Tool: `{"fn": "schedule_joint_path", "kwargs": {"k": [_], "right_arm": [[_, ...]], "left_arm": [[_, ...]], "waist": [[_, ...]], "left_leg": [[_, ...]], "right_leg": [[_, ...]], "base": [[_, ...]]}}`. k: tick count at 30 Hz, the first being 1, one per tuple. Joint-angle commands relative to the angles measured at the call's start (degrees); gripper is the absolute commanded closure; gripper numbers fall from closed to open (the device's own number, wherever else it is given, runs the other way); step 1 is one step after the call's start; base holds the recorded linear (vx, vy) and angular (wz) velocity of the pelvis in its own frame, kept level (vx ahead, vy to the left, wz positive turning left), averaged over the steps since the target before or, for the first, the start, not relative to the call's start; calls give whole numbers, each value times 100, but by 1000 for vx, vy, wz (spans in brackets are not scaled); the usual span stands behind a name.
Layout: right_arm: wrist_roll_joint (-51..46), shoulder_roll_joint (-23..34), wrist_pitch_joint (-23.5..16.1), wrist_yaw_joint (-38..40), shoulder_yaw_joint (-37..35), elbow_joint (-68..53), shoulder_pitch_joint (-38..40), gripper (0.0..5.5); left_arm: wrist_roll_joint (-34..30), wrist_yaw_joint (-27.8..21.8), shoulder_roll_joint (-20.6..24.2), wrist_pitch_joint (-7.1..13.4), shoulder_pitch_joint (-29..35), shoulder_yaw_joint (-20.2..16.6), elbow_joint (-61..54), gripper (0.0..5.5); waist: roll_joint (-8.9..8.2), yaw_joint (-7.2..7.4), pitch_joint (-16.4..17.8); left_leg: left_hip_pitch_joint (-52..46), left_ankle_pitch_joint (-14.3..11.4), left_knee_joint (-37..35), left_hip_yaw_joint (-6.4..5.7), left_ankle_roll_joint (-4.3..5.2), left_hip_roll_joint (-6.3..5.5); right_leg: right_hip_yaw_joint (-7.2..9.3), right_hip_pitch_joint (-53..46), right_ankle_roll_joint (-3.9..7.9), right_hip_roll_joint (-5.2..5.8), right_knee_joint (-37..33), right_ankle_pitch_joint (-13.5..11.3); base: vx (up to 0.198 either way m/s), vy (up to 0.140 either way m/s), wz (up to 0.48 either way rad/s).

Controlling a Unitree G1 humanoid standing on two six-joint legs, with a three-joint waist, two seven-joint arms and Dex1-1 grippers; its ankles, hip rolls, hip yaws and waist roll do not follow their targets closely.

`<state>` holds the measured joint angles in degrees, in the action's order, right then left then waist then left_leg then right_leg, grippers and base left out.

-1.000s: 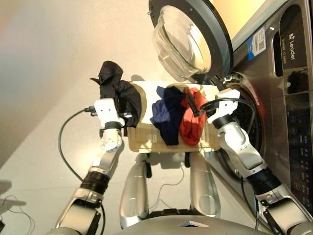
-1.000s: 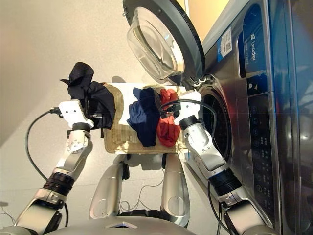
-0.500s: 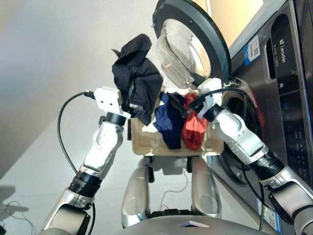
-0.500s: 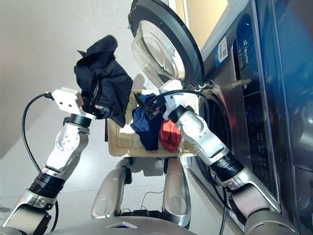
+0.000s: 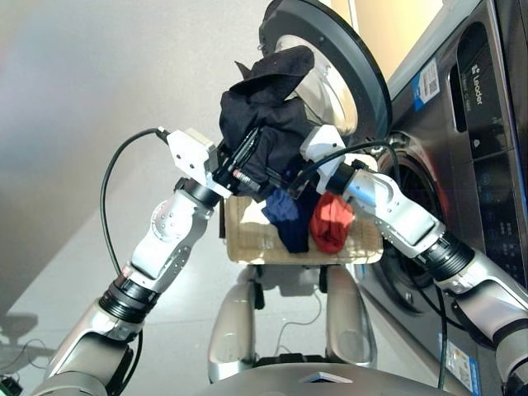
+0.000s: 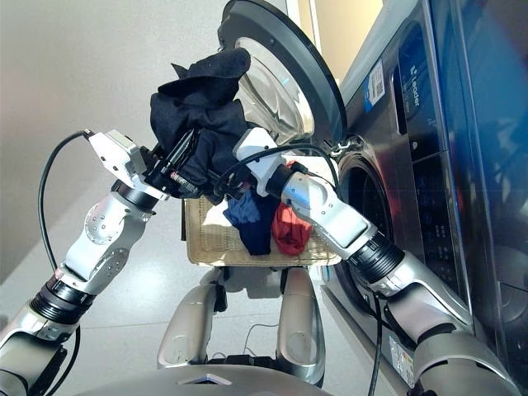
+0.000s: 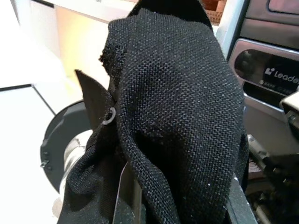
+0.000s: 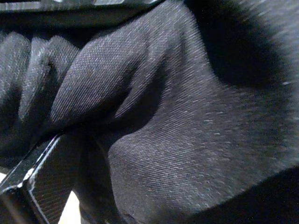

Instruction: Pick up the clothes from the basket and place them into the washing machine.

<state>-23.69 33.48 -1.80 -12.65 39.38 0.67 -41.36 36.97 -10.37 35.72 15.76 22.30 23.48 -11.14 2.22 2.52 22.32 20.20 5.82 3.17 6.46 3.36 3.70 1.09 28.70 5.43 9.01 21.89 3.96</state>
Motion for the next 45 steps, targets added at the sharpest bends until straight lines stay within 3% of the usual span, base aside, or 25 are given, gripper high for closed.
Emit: {"fn": "schedule_joint_path", "kwargs": {"k": [1, 9, 10, 11, 15, 25, 26, 27, 36, 45], "right_arm": [[210, -536, -211, -198, 199, -78, -541, 0], [375, -807, -281, -117, 137, 60, -560, 0], [373, -821, -305, -105, 124, 64, -534, 399], [373, -821, -305, -105, 124, 64, -534, 550], [358, -810, -388, -60, -8, -56, -401, 550], [638, -817, -1095, 609, -551, -133, 134, 550], [780, -820, -1147, 685, -595, -173, 190, 550], [883, -830, -1195, 776, -657, -207, 275, 550], [1207, -1144, -1557, 1701, -1169, 129, 1060, 550], [2030, -807, -2026, 2575, -1407, 1245, 1848, 550]], "left_arm": [[288, -333, 200, 262, 355, 241, -905, 550], [376, -365, 207, 223, 484, 343, -966, 550], [362, -358, 207, 223, 486, 343, -960, 550], [362, -358, 207, 223, 486, 343, -960, 550], [295, -326, 212, 224, 459, 327, -941, 550], [153, -131, 363, 457, 204, 29, -872, 550], [122, -97, 357, 472, 173, 26, -853, 457], [67, -59, 372, 479, 168, 39, -837, 0], [-419, 612, 125, 722, 98, -31, -710, 0], [-1232, 1586, -684, 1197, 144, -168, -345, 0]], "waist": [[-212, -76, -328], [-199, -71, -295], [-201, -72, -294], [-201, -72, -294], [-196, -61, -290], [-119, -81, -276], [-112, -80, -283], [-101, -71, -286], [-71, -66, -264], [-167, -36, -238]], "left_leg": [[-147, -262, 130, -80, 71, -148], [-129, -270, 181, -71, 57, -144], [-130, -273, 182, -72, 56, -141], [-130, -273, 182, -72, 56, -141], [-105, -271, 208, -76, 53, -136], [-97, -279, 244, -104, 60, -127], [-93, -285, 249, -109, 57, -126], [-86, -287, 256, -111, 54, -127], [-44, -310, 302, -135, 21, -147], [45, -374, 451, -227, 7, -158]], "right_leg": [[-309, -512, 391, -37, -1444, -1012], [-343, -494, 398, -42, -1424, -1019], [-342, -495, 400, -43, -1428, -1019], [-342, -495, 400, -43, -1428, -1019], [-332, -488, 397, -47, -1422, -1007], [-307, -473, 409, -46, -1355, -971], [-307, -474, 408, -43, -1353, -966], [-310, -473, 408, -46, -1348, -961], [-273, -467, 436, -27, -1334, -959], [-218, -479, 448, 7, -1258, -904]], "base": [[0, 0, 0], [0, 0, 0], [0, 0, 0], [0, 0, 0], [0, 0, 0], [0, 0, 0], [0, 0, 0], [0, 0, 0], [0, 0, 0], [0, 0, 0]]}}
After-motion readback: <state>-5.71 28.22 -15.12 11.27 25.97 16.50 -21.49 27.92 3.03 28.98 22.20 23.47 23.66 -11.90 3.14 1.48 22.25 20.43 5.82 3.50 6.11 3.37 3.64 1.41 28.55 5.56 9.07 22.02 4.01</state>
